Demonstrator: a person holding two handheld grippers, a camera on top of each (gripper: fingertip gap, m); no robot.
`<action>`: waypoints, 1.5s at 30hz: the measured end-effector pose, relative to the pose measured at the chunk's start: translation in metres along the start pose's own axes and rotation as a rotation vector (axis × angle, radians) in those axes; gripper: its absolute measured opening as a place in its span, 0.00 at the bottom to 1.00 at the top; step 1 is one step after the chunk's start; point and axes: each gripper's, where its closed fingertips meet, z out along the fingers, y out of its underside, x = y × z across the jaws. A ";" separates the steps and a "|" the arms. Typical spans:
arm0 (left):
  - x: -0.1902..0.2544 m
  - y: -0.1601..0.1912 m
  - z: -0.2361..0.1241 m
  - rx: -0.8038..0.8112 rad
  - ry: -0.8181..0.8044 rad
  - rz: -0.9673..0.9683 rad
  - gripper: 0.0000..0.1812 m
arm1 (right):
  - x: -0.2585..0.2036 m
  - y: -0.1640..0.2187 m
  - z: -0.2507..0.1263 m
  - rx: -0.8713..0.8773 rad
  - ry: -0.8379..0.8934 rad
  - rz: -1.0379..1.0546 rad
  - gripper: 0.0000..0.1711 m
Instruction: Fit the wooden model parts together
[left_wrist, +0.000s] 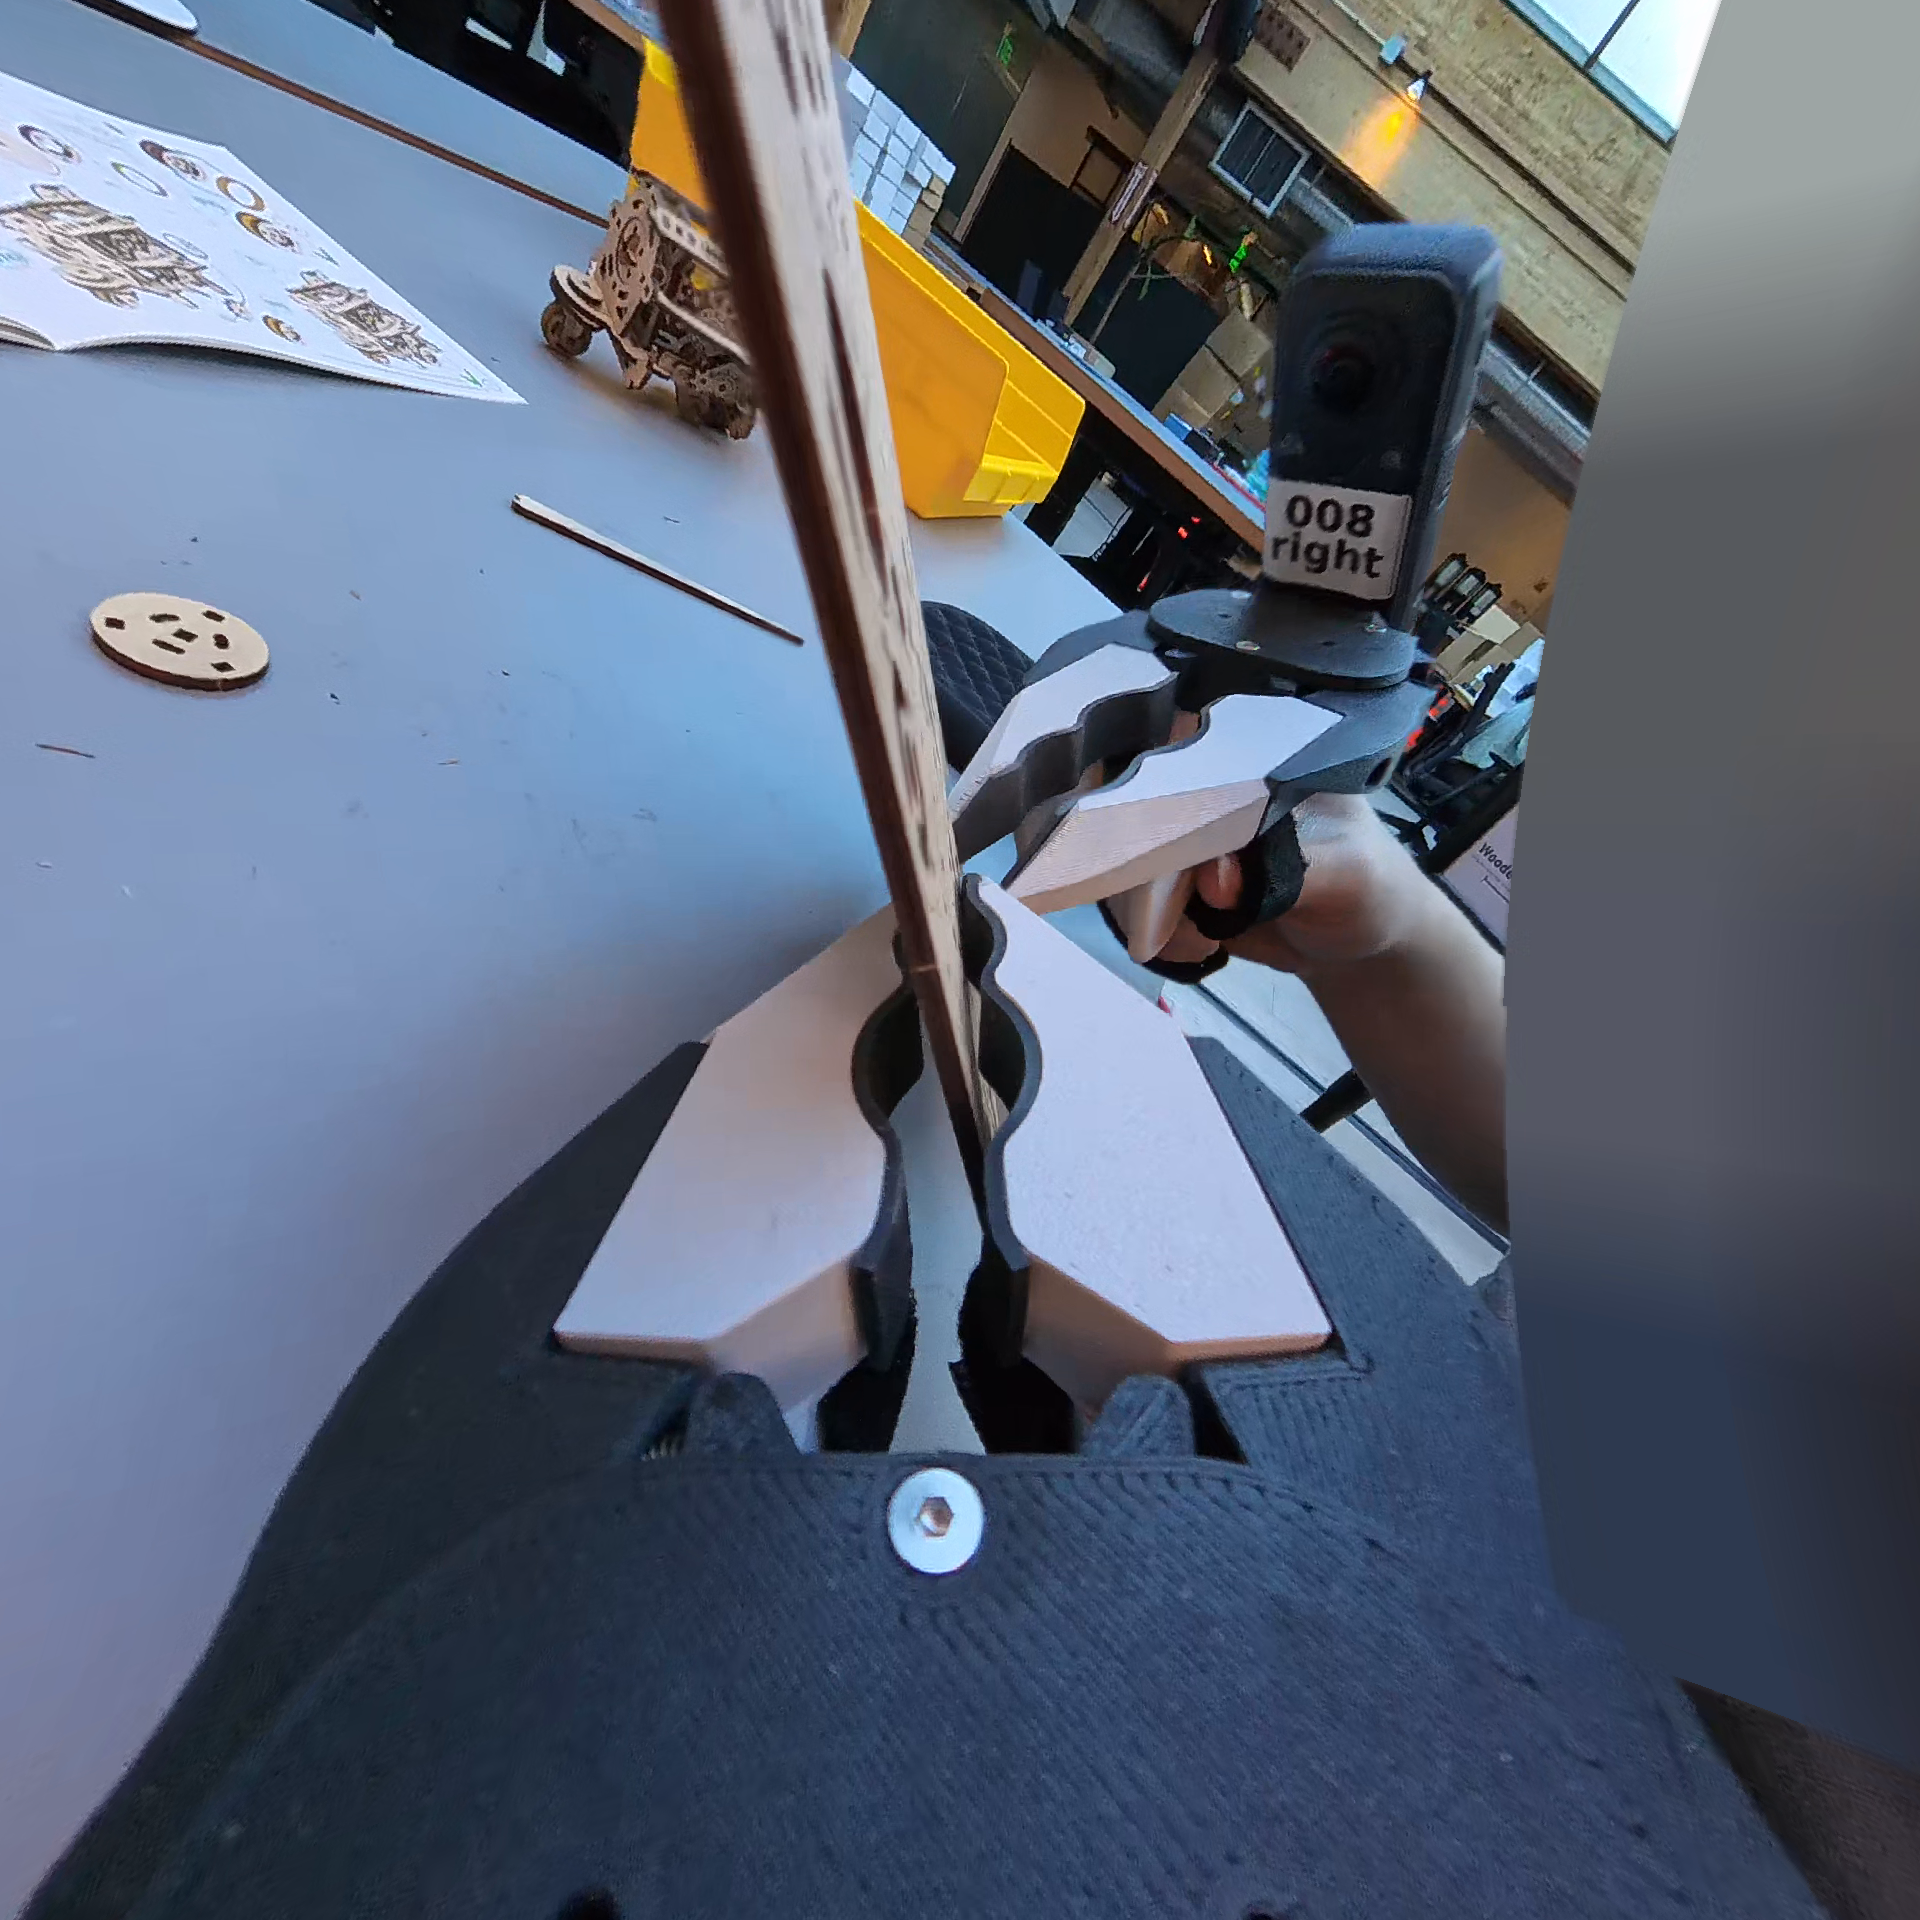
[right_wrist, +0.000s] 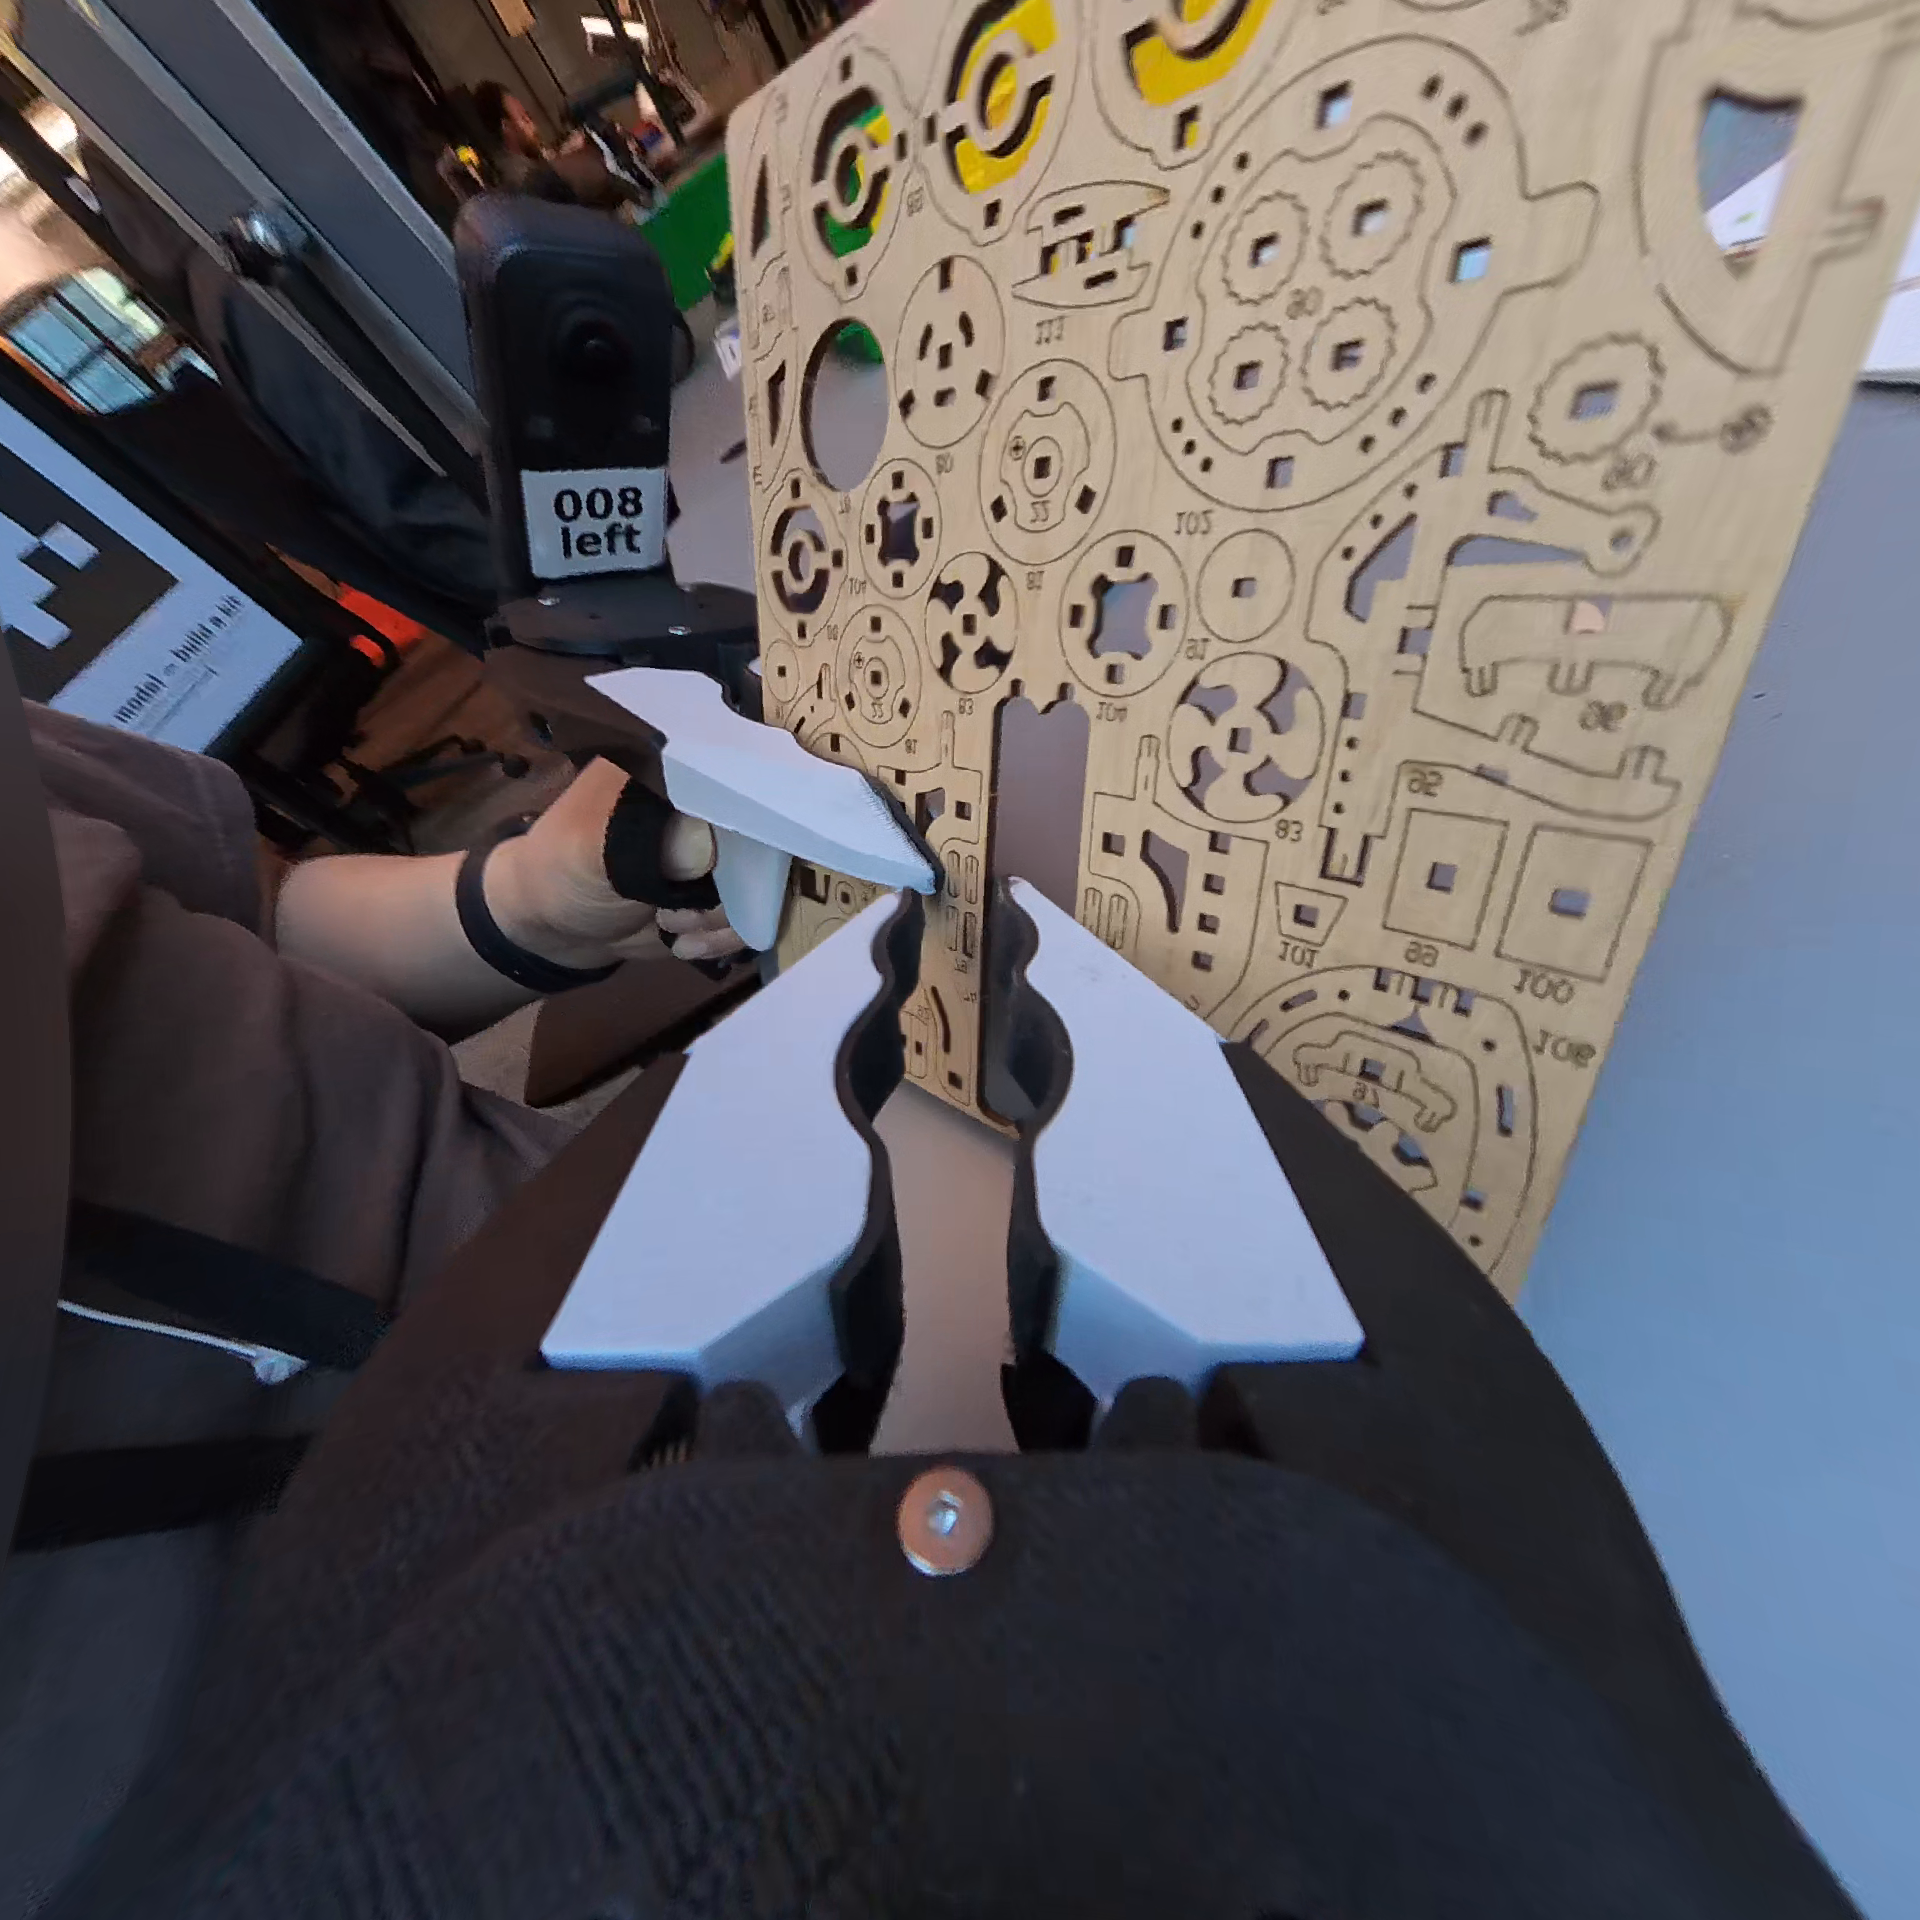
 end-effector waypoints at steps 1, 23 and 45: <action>0.000 0.001 0.001 -0.010 -0.002 -0.003 0.00 | 0.000 0.002 -0.001 -0.025 0.012 -0.025 0.07; -0.003 0.013 0.006 -0.104 -0.002 -0.029 0.01 | 0.005 0.021 -0.001 -0.225 -0.079 -0.155 0.03; -0.003 0.031 0.011 -0.230 -0.017 0.016 0.01 | 0.010 0.025 -0.011 -0.165 -0.119 -0.026 0.01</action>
